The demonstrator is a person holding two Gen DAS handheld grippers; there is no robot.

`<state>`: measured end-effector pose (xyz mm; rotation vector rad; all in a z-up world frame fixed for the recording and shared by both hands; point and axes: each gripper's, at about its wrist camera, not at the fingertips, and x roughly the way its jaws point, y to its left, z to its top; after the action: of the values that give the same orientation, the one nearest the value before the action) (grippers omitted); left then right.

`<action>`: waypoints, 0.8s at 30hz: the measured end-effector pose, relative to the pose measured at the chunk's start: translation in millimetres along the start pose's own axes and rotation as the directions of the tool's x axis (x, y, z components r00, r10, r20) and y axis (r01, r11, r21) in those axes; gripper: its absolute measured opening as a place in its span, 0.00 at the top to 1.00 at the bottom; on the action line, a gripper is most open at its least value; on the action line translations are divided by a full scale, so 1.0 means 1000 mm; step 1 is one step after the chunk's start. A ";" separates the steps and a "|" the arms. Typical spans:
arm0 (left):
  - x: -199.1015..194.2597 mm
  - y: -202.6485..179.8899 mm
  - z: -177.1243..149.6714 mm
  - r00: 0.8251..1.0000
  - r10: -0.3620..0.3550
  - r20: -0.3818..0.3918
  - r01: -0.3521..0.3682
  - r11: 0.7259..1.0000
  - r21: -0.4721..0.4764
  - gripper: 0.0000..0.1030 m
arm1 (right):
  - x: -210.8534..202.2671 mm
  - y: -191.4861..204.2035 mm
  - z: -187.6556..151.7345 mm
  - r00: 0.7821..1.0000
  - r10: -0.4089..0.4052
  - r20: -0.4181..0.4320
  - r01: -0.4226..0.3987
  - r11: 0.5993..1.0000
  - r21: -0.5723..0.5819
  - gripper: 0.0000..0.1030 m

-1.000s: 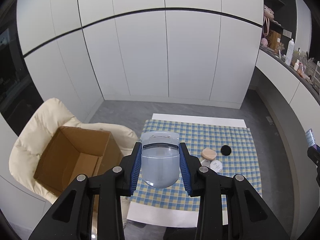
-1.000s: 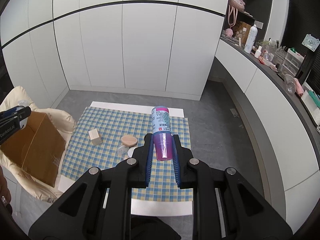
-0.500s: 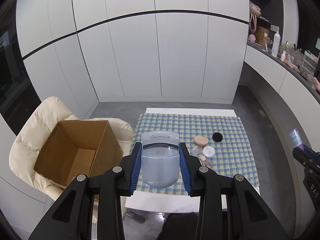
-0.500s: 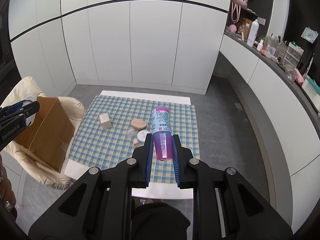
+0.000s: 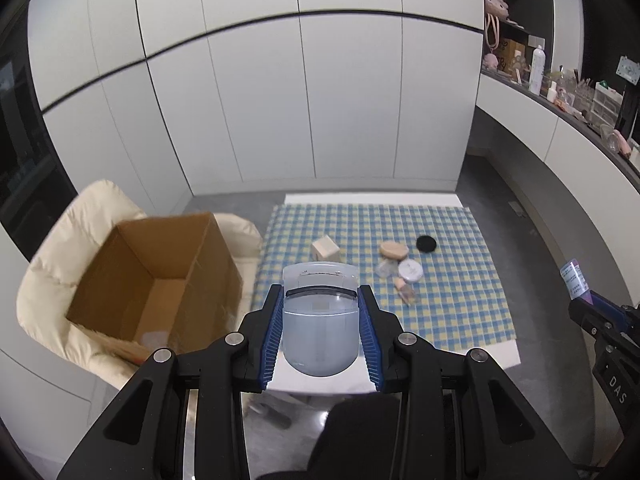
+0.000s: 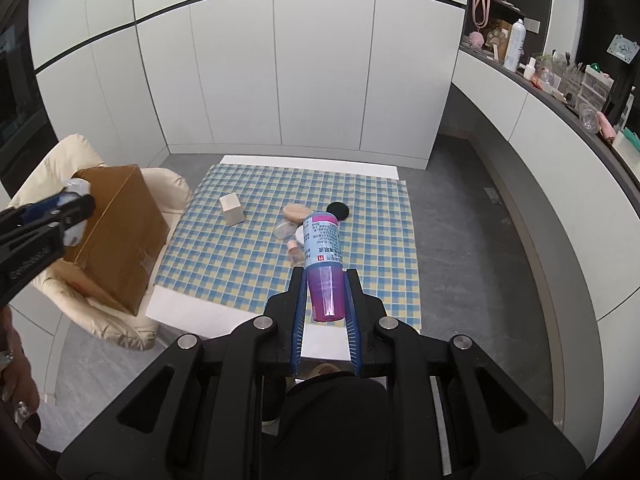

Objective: Organize objects
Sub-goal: 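Lift the clear case with the left tool while the right tool lifts the pink bottle, then carry the clear case and pink bottle toward the cardboard box with both tools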

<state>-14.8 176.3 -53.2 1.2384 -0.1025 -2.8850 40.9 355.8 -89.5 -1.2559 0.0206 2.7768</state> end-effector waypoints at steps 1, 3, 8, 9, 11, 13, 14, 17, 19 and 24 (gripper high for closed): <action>0.000 0.001 -0.002 1.000 -0.003 -0.007 0.003 1.000 -0.004 0.65 | -0.002 0.002 -0.003 1.000 0.001 0.001 -0.001 1.000 -0.005 0.82; -0.001 0.003 -0.007 1.000 0.001 -0.009 -0.001 1.000 -0.005 0.65 | -0.006 0.003 -0.007 1.000 0.003 0.004 -0.003 1.000 -0.008 0.82; -0.006 0.006 -0.018 1.000 0.014 -0.009 -0.014 1.000 0.002 0.65 | -0.016 0.007 -0.017 1.000 0.017 0.006 -0.017 1.000 -0.005 0.82; -0.008 0.005 -0.021 1.000 0.019 -0.009 -0.019 1.000 0.007 0.65 | -0.017 0.008 -0.019 1.000 0.020 0.005 -0.020 1.000 -0.007 0.82; -0.011 0.005 -0.024 1.000 0.027 -0.008 -0.027 1.000 0.014 0.65 | -0.020 0.010 -0.023 1.000 0.025 0.002 -0.025 1.000 -0.009 0.82; -0.014 0.007 -0.028 1.000 0.027 -0.010 -0.027 0.999 0.020 0.65 | -0.022 0.011 -0.027 1.000 0.029 0.001 -0.029 0.999 -0.013 0.82; -0.016 0.007 -0.029 1.000 0.024 -0.010 -0.024 1.000 0.021 0.65 | -0.024 0.010 -0.029 1.000 0.027 0.001 -0.027 1.000 -0.015 0.82; -0.020 0.009 -0.034 1.000 0.022 -0.013 -0.022 1.000 0.022 0.65 | -0.028 0.009 -0.038 1.000 0.021 -0.008 -0.021 1.000 -0.007 0.82; -0.022 0.011 -0.039 1.000 0.022 -0.017 -0.022 0.999 0.027 0.65 | -0.028 0.007 -0.046 0.999 0.025 -0.023 -0.025 1.000 0.002 0.82; -0.023 0.016 -0.050 0.999 0.011 -0.034 -0.010 1.000 0.026 0.65 | -0.027 0.005 -0.064 0.998 0.021 -0.059 -0.020 1.000 0.010 0.82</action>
<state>37.4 158.0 -69.9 1.2872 -0.1470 -2.8608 106.2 345.7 -111.7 -1.3433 0.0505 2.7524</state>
